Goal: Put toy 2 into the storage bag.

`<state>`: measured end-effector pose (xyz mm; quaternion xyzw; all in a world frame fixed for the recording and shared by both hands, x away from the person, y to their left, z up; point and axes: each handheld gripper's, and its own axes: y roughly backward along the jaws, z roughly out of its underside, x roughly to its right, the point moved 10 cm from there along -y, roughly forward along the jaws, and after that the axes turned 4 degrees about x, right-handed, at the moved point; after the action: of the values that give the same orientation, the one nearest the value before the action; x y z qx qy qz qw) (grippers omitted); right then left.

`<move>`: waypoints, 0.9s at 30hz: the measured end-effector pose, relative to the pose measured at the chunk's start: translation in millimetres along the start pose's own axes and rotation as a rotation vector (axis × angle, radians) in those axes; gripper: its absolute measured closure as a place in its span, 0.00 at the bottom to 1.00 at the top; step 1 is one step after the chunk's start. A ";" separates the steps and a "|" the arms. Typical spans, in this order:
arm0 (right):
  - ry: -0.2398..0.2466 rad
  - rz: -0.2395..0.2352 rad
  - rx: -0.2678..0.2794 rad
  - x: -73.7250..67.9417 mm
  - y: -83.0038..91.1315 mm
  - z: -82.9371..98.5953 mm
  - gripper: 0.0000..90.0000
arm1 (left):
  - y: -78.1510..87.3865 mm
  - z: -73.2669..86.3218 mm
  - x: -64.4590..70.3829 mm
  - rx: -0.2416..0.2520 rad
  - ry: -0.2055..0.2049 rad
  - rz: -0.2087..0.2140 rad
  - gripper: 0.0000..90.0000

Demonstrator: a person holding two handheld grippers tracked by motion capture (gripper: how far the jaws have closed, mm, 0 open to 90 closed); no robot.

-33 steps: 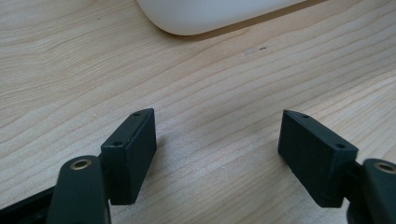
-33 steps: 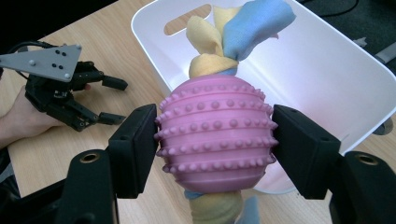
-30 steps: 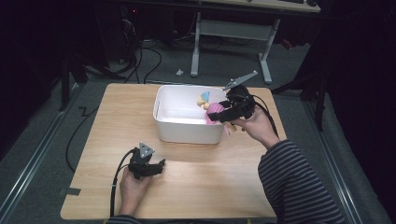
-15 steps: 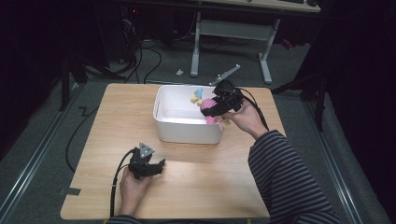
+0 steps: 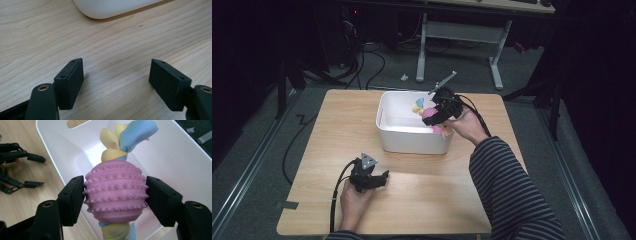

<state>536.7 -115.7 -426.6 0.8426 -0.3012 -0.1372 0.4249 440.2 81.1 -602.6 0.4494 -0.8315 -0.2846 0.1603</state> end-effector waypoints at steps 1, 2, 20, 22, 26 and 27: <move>0.003 -0.003 -0.003 -0.1 -2.0 0.2 0.38 | 0.0 0.0 0.0 0.000 0.000 0.000 0.31; -0.002 -0.006 -0.006 -0.6 -2.9 0.6 0.38 | 0.0 0.0 0.0 0.000 0.000 0.000 0.31; -0.019 -0.081 -0.039 -8.2 -17.5 8.7 0.33 | 0.0 0.0 0.2 0.000 0.002 0.000 0.31; -0.037 -0.083 -0.027 -8.1 -15.3 7.9 0.31 | -0.1 -0.1 0.3 0.002 0.003 0.000 0.31; -0.047 -0.088 0.001 -7.9 -8.8 8.4 0.30 | 0.0 0.0 0.2 0.000 0.001 0.001 0.31; -0.047 -0.087 0.009 -7.8 -6.4 9.2 0.31 | -0.1 0.0 0.2 0.001 0.002 0.001 0.31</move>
<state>528.7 -113.7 -437.4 0.8532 -0.2749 -0.1740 0.4077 440.1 80.9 -602.6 0.4494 -0.8315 -0.2840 0.1610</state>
